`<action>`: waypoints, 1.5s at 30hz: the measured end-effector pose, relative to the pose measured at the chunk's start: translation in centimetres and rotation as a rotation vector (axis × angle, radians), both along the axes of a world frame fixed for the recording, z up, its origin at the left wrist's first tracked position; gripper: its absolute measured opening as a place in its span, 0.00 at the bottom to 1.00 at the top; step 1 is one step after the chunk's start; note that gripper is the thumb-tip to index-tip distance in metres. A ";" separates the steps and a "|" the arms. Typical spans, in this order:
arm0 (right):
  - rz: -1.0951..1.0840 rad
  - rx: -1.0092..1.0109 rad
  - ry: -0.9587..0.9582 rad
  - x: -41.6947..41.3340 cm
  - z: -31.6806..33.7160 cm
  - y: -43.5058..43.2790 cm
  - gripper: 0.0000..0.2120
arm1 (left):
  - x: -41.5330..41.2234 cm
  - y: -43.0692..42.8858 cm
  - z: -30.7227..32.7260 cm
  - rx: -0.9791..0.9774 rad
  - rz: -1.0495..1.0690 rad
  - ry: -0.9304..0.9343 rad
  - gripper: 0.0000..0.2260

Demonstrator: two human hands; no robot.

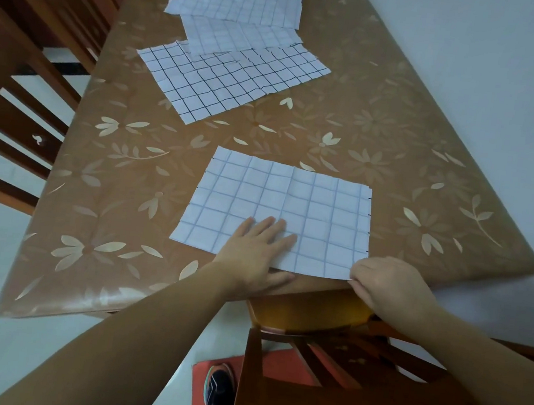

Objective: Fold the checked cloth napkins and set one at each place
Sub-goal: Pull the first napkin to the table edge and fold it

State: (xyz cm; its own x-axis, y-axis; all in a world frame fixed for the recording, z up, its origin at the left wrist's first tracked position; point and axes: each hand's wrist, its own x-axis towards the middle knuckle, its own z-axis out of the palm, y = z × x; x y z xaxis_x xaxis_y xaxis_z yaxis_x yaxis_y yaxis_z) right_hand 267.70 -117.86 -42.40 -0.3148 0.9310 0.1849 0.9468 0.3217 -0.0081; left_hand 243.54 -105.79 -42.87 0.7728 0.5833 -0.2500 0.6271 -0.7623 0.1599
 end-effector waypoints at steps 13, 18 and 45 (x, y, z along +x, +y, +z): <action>-0.549 -0.028 0.447 -0.1 6.1 1.8 0.31 | 1.8 1.4 5.4 -0.380 0.290 -0.267 0.13; -0.898 -0.163 1.091 1.6 8.4 4.1 0.60 | 2.6 2.7 12.5 -0.920 0.530 -0.639 0.11; -0.916 -0.225 1.330 1.6 11.9 8.4 0.14 | -0.8 8.1 12.3 -0.876 0.969 -0.932 0.19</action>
State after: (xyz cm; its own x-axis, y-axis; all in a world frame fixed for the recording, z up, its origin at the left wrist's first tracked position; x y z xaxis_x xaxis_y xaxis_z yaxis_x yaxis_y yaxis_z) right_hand 269.30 -109.43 -30.54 0.5892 0.7505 -0.2993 0.0974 -0.4337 -0.8958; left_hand 242.79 -97.68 -30.58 0.2812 0.8576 -0.4306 0.2350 0.3735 0.8974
